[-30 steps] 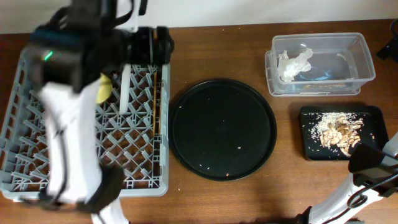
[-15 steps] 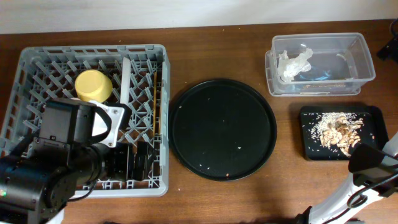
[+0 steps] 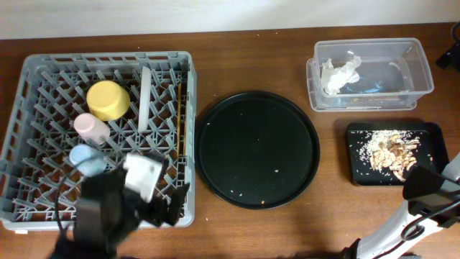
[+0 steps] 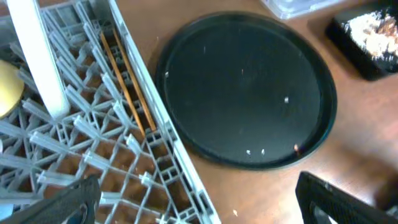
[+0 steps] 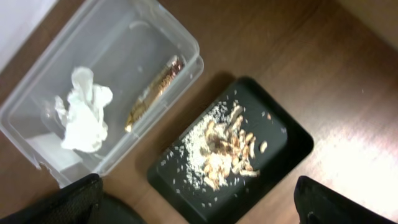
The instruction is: Sort waste into correct bins and load items into the dishwasher rack
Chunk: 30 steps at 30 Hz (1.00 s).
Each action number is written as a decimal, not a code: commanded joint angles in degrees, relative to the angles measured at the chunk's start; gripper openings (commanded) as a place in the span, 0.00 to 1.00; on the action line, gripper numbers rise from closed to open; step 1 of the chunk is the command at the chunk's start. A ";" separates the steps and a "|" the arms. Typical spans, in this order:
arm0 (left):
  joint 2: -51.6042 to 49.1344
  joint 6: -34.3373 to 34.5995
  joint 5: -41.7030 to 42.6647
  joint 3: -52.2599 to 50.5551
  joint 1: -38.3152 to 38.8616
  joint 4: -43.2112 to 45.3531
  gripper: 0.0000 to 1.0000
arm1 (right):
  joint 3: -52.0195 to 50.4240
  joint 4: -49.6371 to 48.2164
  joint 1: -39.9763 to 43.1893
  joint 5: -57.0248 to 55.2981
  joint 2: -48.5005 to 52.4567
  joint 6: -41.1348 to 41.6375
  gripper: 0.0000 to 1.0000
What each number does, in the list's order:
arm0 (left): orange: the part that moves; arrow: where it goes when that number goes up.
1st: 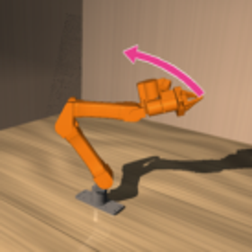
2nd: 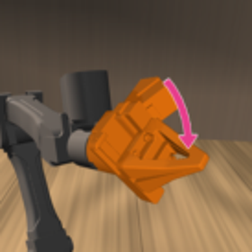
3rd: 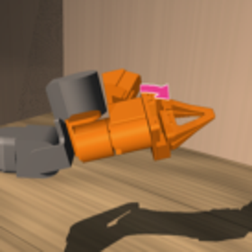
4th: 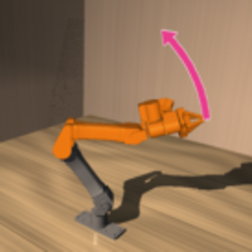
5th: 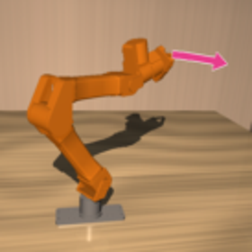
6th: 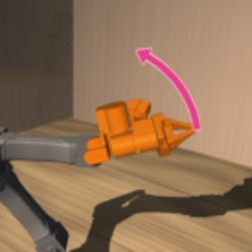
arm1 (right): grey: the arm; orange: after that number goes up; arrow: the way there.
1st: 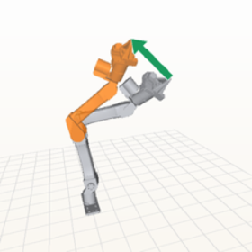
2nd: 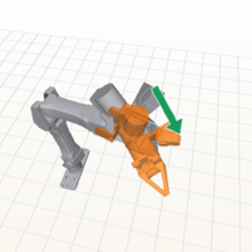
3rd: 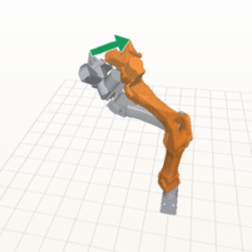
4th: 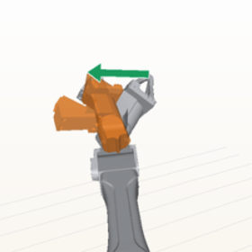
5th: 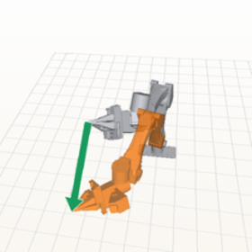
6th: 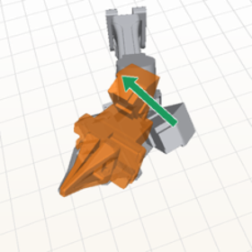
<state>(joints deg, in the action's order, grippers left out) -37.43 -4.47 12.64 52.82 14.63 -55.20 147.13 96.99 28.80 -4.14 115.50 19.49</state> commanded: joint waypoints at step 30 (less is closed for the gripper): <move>37.13 -1.86 -11.43 -52.35 -16.72 50.51 1.00 | 0.52 0.33 0.11 -0.63 -0.26 0.24 0.99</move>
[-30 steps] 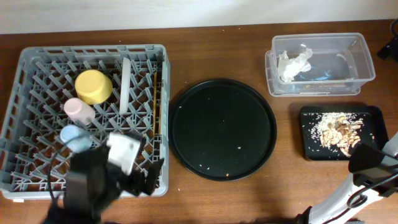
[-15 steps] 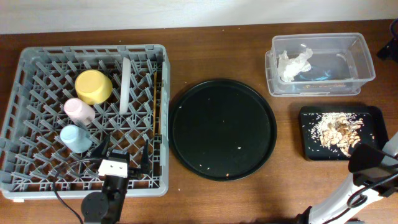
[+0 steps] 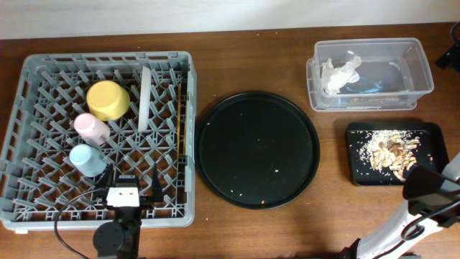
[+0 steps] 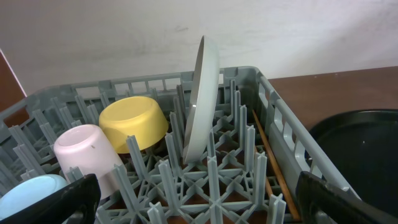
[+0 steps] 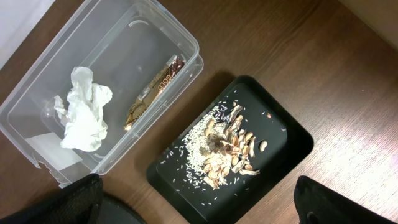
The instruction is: Sort waste into correct bins and load items into the dishwasher rack
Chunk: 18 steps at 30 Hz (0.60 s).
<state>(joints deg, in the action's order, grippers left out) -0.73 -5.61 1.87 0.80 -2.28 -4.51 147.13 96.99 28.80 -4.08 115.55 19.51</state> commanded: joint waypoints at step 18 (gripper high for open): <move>0.44 -0.72 -0.66 -0.31 0.20 -0.17 0.99 | 0.55 0.33 -0.31 -0.72 -5.42 0.22 0.99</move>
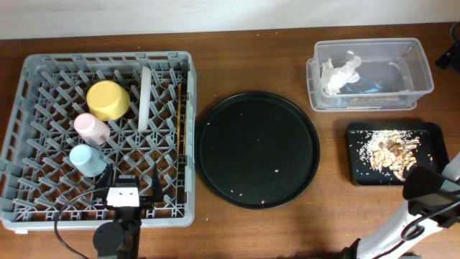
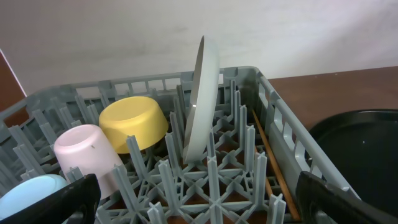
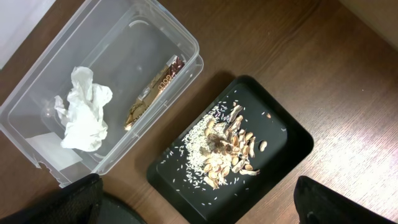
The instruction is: Sort waste into correct bins and load items into the dishwasher rack
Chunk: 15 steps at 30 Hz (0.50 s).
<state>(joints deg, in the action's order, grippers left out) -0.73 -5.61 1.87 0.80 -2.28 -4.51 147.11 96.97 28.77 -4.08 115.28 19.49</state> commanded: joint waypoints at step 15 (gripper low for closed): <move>0.44 -0.72 -0.66 -0.31 0.20 -0.15 0.99 | -10.95 -1.16 -29.83 -0.50 -49.03 -1.75 0.99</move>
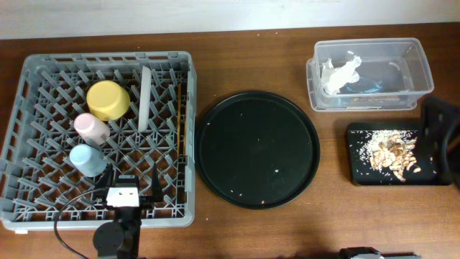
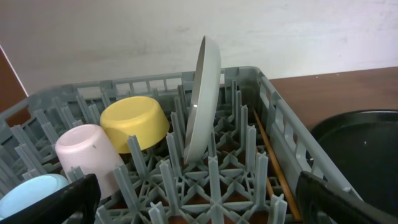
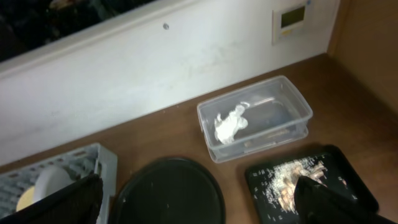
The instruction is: Sort waste into correct bins and load items into the dishwasher rack
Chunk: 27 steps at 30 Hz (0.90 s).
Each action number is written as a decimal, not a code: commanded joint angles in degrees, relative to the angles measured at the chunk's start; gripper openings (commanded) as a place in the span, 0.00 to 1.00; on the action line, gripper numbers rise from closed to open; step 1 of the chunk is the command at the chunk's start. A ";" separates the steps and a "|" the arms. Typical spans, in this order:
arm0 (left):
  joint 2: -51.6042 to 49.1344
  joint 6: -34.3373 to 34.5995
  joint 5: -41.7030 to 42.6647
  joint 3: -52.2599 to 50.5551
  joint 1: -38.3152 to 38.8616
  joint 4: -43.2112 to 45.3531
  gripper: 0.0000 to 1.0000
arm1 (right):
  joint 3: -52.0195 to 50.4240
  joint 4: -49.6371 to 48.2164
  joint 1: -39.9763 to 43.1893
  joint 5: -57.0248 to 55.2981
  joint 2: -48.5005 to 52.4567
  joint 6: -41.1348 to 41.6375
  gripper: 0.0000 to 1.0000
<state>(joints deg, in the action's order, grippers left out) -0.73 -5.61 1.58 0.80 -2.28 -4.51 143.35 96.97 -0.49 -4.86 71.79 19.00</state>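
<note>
The grey dishwasher rack (image 1: 43,66) at the left holds a yellow bowl (image 1: 108,99), a pink cup (image 1: 91,128), a blue cup (image 1: 86,159), an upright white plate (image 1: 145,97) and chopsticks (image 1: 180,119). A clear bin (image 1: 374,44) at the back right contains a crumpled tissue (image 1: 339,74) and a wrapper. In front of it, a black rectangular tray (image 1: 359,176) carries food scraps (image 1: 392,151). My left gripper (image 2: 199,214) sits low at the rack's front edge, open and empty. My right gripper (image 3: 199,211) hangs high, open and empty.
A round black tray (image 1: 259,150) with a few crumbs lies between the rack and the bins. My right arm (image 1: 442,137) shows at the table's right edge beside the scrap tray. A white wall runs along the far side.
My right arm has moved from the front right corner to the table's right edge. Its camera, earlier looking straight down on the bin and scrap tray, now takes in the whole table. The left arm is unchanged.
First my left gripper hung over the rack's front right corner, looking at the round tray, while the right one hovered above the bin and scrap tray. Then the left sat low at the rack's front edge facing the wall. Now the right stands higher and farther back.
</note>
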 commanded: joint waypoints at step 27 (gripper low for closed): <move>0.44 -0.72 -0.37 -0.33 0.20 -0.15 0.99 | -140.87 -100.17 -2.23 20.13 -71.60 -15.58 0.98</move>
<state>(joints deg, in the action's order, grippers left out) -0.60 -5.61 1.43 0.80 -2.28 -4.54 5.65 0.05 -2.20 15.18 0.80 5.69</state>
